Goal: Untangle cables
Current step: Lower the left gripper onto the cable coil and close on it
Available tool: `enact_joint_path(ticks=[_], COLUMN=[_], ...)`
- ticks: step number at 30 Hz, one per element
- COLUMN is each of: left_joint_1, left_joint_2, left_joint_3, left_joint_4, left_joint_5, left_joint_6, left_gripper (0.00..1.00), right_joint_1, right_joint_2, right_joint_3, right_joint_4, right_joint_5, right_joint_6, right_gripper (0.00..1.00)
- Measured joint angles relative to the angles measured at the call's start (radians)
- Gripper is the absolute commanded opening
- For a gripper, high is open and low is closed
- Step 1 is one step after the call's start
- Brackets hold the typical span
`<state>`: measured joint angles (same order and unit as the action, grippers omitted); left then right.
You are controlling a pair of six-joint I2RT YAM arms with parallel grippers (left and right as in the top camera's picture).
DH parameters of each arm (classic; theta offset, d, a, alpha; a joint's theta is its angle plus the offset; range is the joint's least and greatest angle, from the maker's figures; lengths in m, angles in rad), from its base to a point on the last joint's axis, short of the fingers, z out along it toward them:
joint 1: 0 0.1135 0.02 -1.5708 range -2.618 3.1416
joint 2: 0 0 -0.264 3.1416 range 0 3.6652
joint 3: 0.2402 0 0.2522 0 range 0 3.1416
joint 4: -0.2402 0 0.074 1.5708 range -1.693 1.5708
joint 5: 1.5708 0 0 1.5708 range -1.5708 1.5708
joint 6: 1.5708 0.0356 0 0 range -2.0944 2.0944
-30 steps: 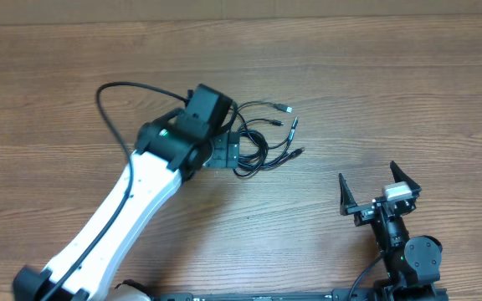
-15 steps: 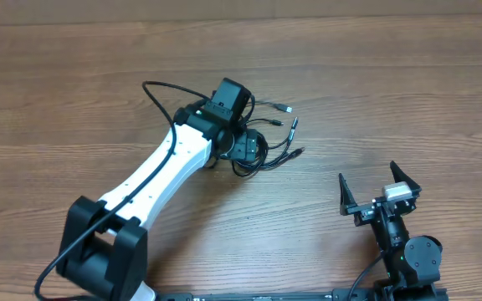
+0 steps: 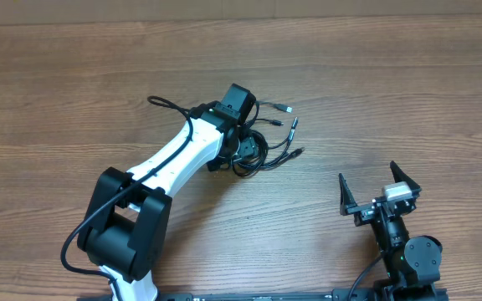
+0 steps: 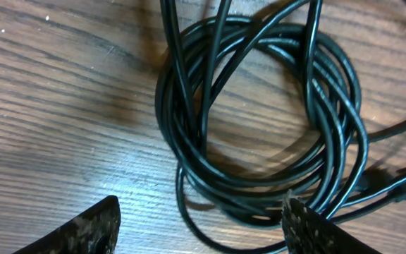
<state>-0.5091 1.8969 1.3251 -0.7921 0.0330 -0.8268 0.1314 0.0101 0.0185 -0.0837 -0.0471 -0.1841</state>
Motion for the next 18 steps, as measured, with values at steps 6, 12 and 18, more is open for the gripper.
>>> enact_joint_path(ticks=[6, 12, 18], left_joint_1=[0.000, 0.000, 0.000], left_joint_2=[0.002, 0.002, 0.002], left_joint_3=[0.000, 0.000, 0.000], left_joint_4=[-0.008, -0.007, -0.004], left_joint_5=[-0.002, -0.011, -0.027], left_joint_6=[-0.031, -0.041, -0.055], left_gripper=[0.68, 0.68, 0.68], right_joint_1=[0.000, 0.000, 0.000], right_joint_2=[0.000, 0.000, 0.000], right_joint_3=[0.000, 0.000, 0.000], right_joint_4=[0.000, 0.000, 0.000], right_joint_5=[0.000, 0.000, 0.000], right_joint_6=[0.000, 0.000, 0.000], right_gripper=[1.00, 1.00, 1.00])
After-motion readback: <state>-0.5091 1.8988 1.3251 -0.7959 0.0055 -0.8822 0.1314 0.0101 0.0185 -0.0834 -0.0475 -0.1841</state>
